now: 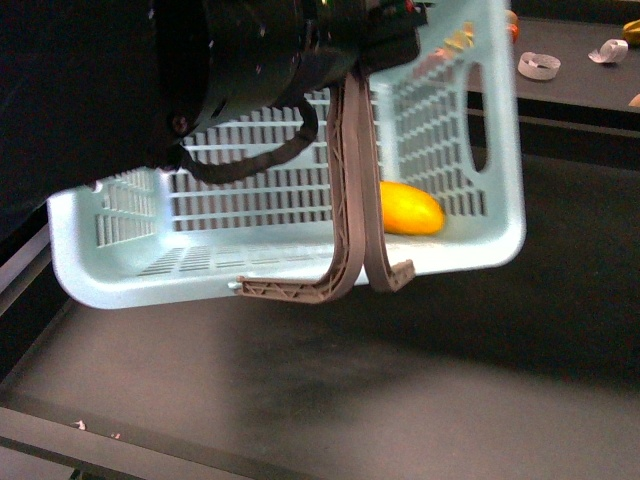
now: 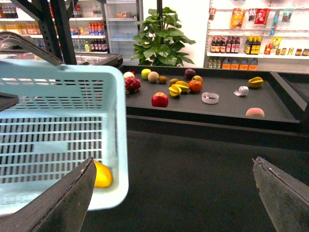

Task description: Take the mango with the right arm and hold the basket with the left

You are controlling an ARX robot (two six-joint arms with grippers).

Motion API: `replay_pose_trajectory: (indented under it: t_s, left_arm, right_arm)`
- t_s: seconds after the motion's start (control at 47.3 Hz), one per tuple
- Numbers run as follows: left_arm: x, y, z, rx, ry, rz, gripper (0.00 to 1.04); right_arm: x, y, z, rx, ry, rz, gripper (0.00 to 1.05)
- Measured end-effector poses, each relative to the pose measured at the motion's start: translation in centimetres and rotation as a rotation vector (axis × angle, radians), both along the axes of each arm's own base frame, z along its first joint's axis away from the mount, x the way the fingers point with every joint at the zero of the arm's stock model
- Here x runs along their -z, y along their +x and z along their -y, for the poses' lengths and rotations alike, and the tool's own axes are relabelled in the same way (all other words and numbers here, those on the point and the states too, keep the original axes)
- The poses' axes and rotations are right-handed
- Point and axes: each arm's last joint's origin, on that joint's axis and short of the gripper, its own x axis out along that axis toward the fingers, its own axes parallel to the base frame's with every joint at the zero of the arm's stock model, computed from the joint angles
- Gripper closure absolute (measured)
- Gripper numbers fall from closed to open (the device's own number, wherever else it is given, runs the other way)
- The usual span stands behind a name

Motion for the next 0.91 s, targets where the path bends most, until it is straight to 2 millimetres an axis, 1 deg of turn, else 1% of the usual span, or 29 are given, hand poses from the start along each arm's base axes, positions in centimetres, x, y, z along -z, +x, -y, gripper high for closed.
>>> replay_pose_trajectory:
  t_s: [0.085, 0.169, 0.233, 0.296, 0.402, 0.508, 0.719, 0.91]
  left_arm:
    - [-0.6, 2.0, -0.3, -0.143, -0.063, -0.025, 0.95]
    - [-0.7, 4.2, -1.2, -0.285, -0.153, -0.068, 0.95]
    - [-0.3, 5.7, -1.9, -0.374, -0.244, -0.118, 0.95]
    - [0.5, 7.0, -2.6, -0.449, -0.329, -0.164, 0.95]
    - [1.4, 8.2, -3.1, -0.518, -0.448, -0.197, 0.95]
    - [1.8, 9.0, -3.4, -0.572, -0.525, -0.209, 0.95]
    - [1.6, 10.7, -4.4, -0.664, -0.663, -0.204, 0.95]
    - [2.0, 12.1, -5.1, -0.722, -0.743, -0.222, 0.95]
  right_arm:
    - [0.0, 0.0, 0.0, 0.0, 0.0, 0.0, 0.08]
    - [0.0, 0.0, 0.0, 0.0, 0.0, 0.0, 0.08]
    - [0.0, 0.0, 0.0, 0.0, 0.0, 0.0, 0.08]
    - [0.0, 0.0, 0.0, 0.0, 0.0, 0.0, 0.08]
    - [0.0, 0.0, 0.0, 0.0, 0.0, 0.0, 0.08]
    - [0.0, 0.0, 0.0, 0.0, 0.0, 0.0, 0.08]
    - [0.0, 0.0, 0.0, 0.0, 0.0, 0.0, 0.08]
    - [0.0, 0.0, 0.0, 0.0, 0.0, 0.0, 0.08]
